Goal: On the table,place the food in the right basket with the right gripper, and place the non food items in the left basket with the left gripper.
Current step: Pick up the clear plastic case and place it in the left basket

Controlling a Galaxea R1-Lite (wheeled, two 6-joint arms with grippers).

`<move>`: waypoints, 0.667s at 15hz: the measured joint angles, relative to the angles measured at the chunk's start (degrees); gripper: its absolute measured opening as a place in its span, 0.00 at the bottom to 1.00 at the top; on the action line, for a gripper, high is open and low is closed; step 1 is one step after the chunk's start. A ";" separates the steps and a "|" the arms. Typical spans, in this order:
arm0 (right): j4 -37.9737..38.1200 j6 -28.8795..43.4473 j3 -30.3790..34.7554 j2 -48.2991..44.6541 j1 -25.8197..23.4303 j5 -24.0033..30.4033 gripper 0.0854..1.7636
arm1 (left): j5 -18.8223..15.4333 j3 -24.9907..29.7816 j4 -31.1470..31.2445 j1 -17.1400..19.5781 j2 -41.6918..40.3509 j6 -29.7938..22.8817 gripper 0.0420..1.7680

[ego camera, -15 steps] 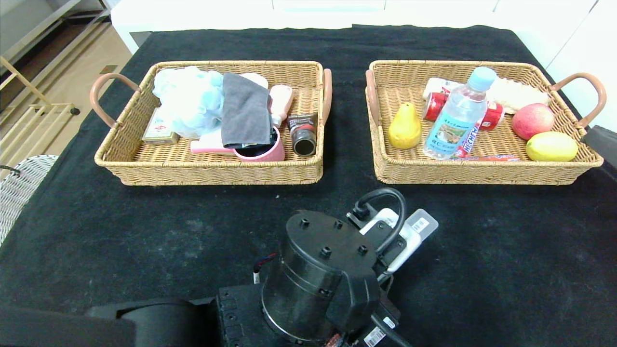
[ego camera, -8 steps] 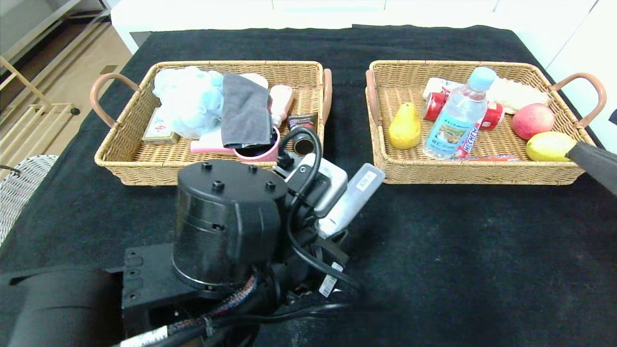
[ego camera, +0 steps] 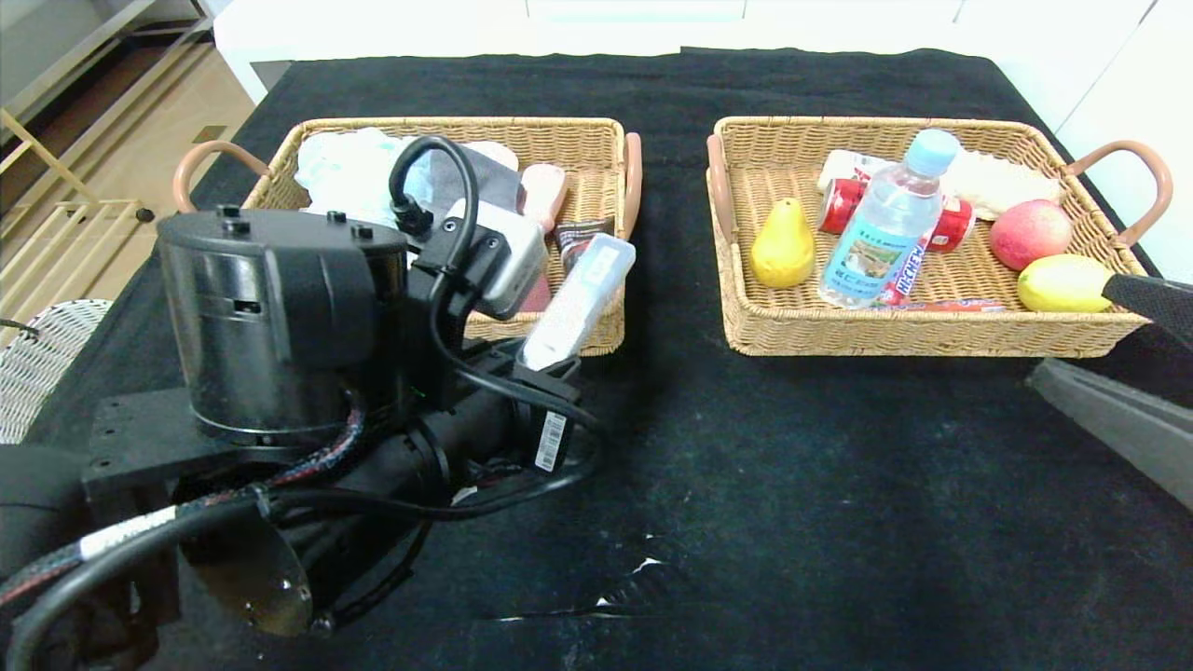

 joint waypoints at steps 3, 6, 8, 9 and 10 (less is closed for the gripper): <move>0.13 0.07 0.12 0.33 0.73 0.05 0.97 | 0.55 -0.41 -0.15 2.78 -1.11 0.02 0.36; -0.02 0.05 0.34 0.77 1.16 -0.02 0.97 | 0.49 -2.54 0.07 5.92 -1.49 -0.02 0.36; -0.05 0.00 0.48 1.10 1.37 -0.04 0.97 | -0.09 -5.40 0.18 7.96 -0.66 -0.07 0.36; -0.11 0.00 0.59 1.29 1.44 -0.04 0.97 | -0.33 -7.06 0.18 8.83 0.28 -0.13 0.36; -0.22 0.00 0.65 1.46 1.44 -0.06 0.97 | -0.56 -9.01 0.21 9.57 1.63 -0.38 0.36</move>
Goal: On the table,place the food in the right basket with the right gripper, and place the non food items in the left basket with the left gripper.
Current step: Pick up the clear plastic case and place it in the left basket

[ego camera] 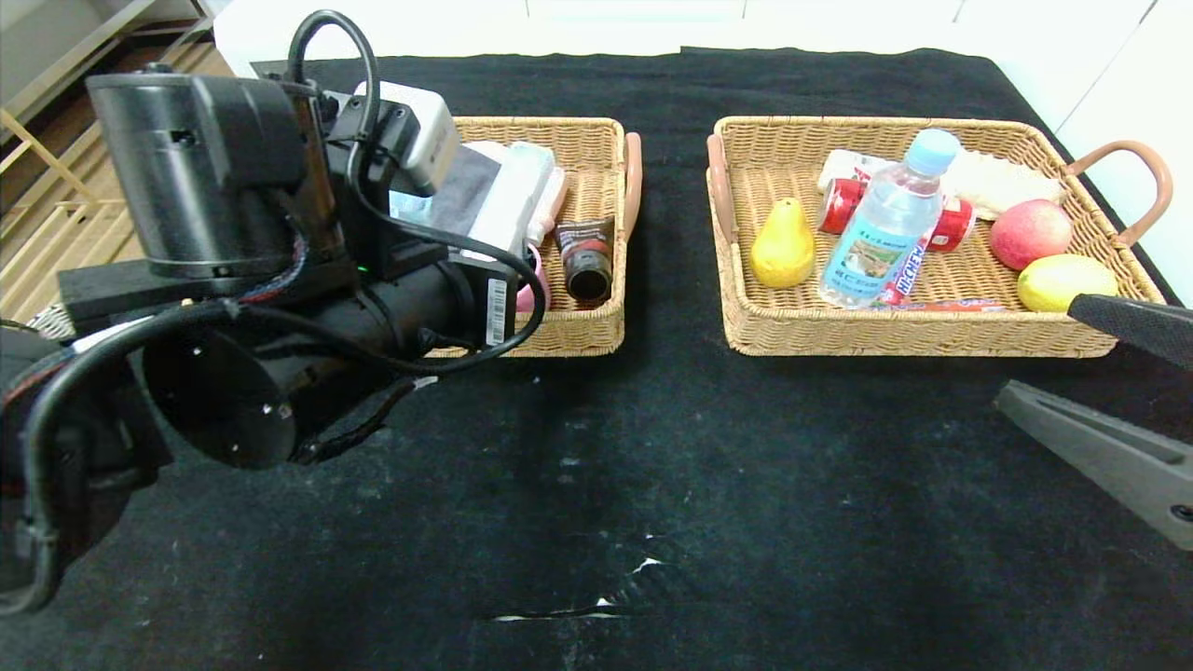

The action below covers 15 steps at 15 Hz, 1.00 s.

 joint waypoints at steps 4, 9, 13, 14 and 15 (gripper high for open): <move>-0.06 0.00 0.02 0.44 0.04 -0.05 0.97 | -0.22 -9.20 0.06 1.65 6.44 -1.08 0.36; -0.22 0.00 0.02 0.44 0.04 -0.05 0.97 | 0.06 -21.33 4.58 2.76 13.73 -1.16 0.36; -0.28 0.00 0.05 0.38 0.06 -0.05 0.97 | 0.37 -27.56 6.99 3.72 18.32 -1.05 0.36; -0.30 0.00 0.05 0.35 0.06 -0.07 0.97 | 0.34 -28.20 7.18 4.01 19.15 -1.00 0.36; -0.30 0.00 0.00 0.33 0.06 -0.07 0.97 | 0.39 -28.43 7.34 4.27 19.76 -1.08 0.36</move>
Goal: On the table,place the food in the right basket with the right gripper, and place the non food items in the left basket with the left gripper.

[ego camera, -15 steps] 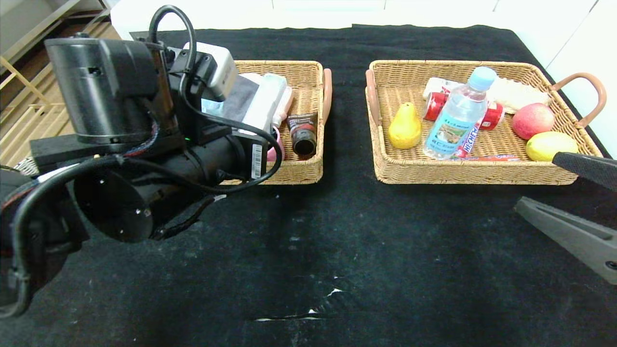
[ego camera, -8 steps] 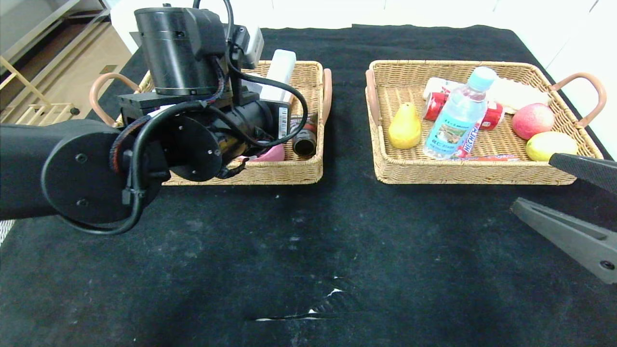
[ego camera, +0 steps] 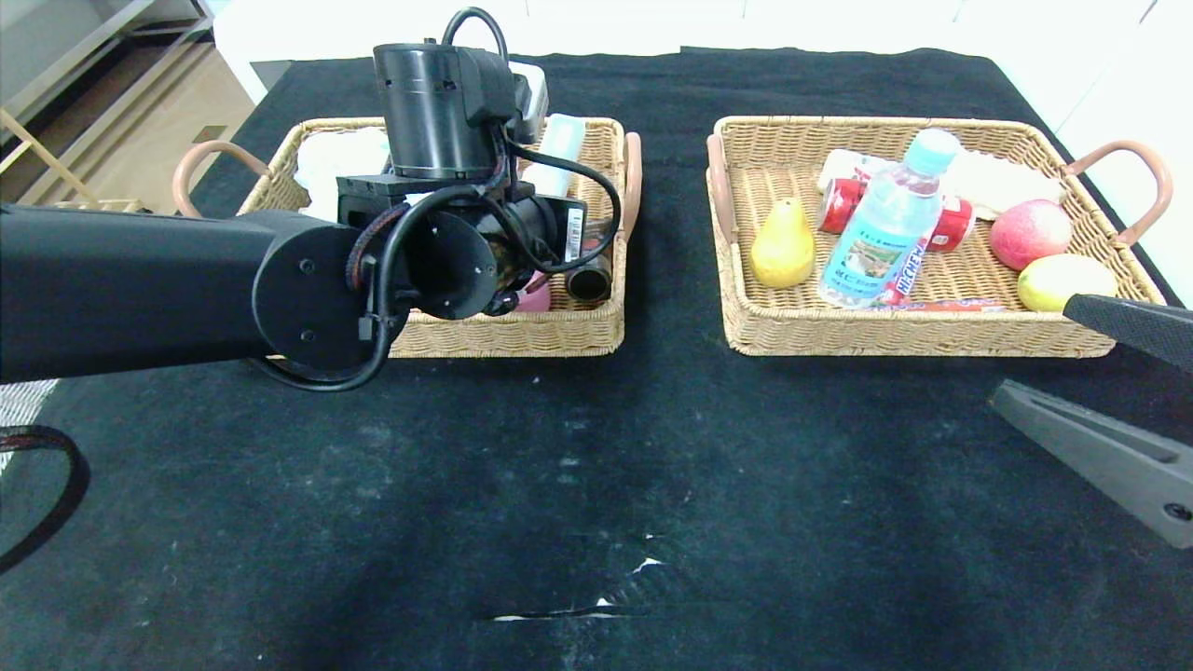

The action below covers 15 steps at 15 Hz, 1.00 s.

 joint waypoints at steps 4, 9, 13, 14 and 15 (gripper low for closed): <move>-0.09 0.00 -0.06 -0.11 -0.04 0.00 0.97 | 0.17 -0.27 0.09 0.11 0.88 -0.02 0.59; -0.02 0.00 -0.01 -0.20 -0.04 0.00 0.97 | 0.24 1.50 0.00 -0.37 0.02 -0.29 0.77; -0.05 0.09 -0.01 -0.20 -0.24 0.00 0.97 | -0.44 9.84 -0.13 -1.51 -5.41 -1.40 0.85; -0.02 0.13 -0.01 -0.20 -0.28 0.02 0.97 | -0.57 12.74 -0.22 -1.62 -7.47 -1.46 0.86; 0.00 0.20 -0.01 -0.15 -0.30 0.02 0.97 | -0.88 16.27 -0.30 -1.73 -10.31 -1.56 0.87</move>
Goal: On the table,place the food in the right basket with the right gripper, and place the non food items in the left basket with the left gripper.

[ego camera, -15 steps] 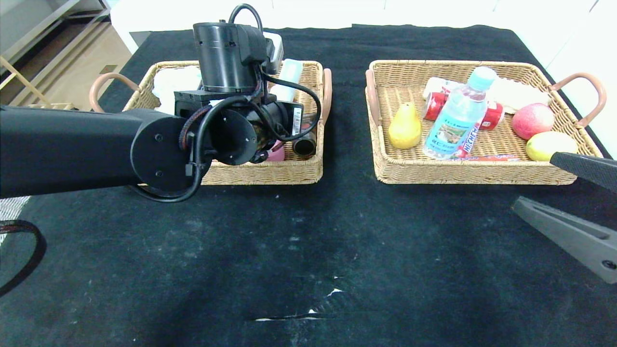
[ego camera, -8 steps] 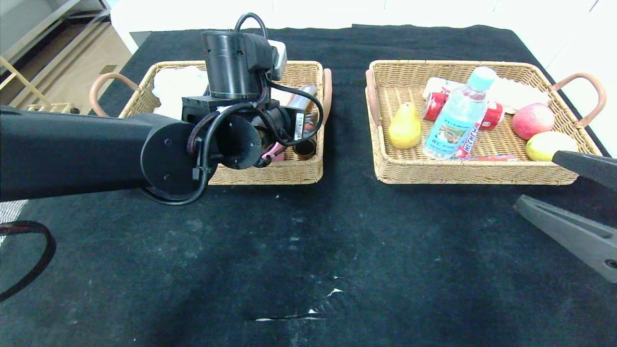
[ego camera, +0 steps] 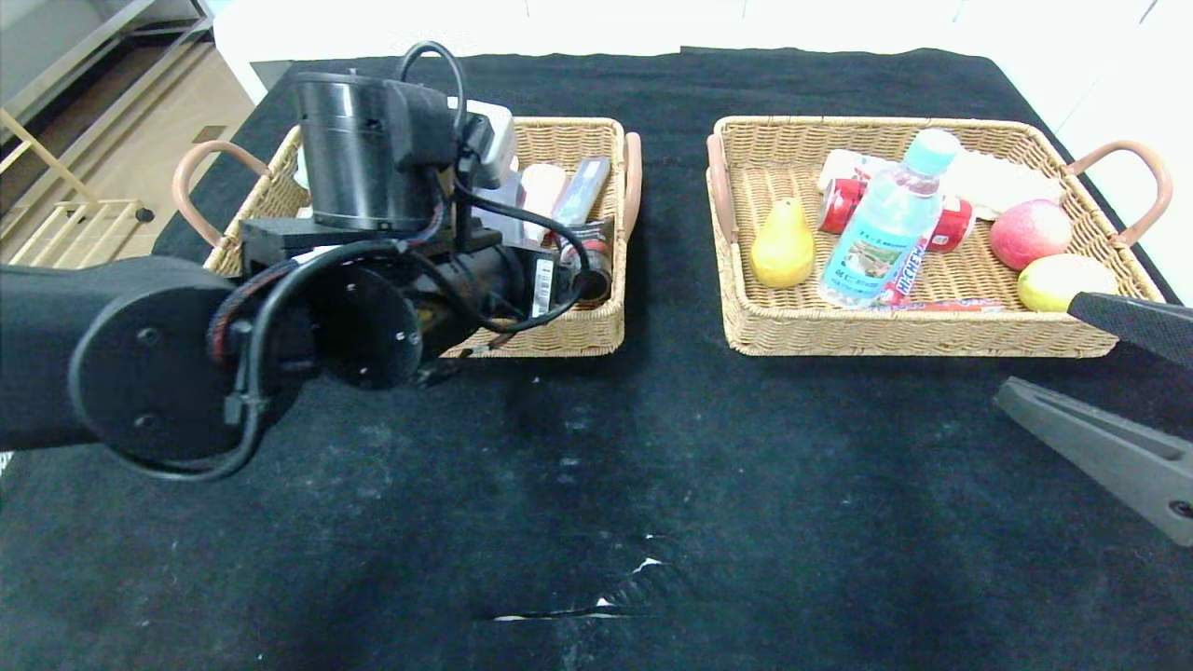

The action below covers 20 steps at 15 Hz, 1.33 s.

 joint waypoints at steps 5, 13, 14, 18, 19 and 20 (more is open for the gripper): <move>0.04 -0.02 -0.41 0.09 -2.18 0.24 0.97 | -2.18 16.42 0.44 0.96 -17.51 -0.09 0.92; 18.91 -0.02 -0.66 -10.12 -8.96 1.99 0.97 | -8.63 30.32 14.92 11.35 -45.84 1.82 0.95; 22.63 -0.09 -0.74 -12.92 -9.20 1.57 0.97 | -9.62 30.51 16.84 13.42 -48.43 2.19 0.95; 38.63 -0.15 -1.56 -25.49 -11.78 -2.77 0.97 | -17.15 30.18 22.52 20.72 -58.66 2.76 0.96; 41.95 -0.17 -2.06 -28.31 -13.65 -3.28 0.97 | -18.42 30.06 23.89 21.86 -60.89 2.69 0.96; 45.47 -0.17 -2.74 -31.48 -16.04 -3.72 0.97 | -19.27 29.66 25.60 23.00 -62.99 2.67 0.96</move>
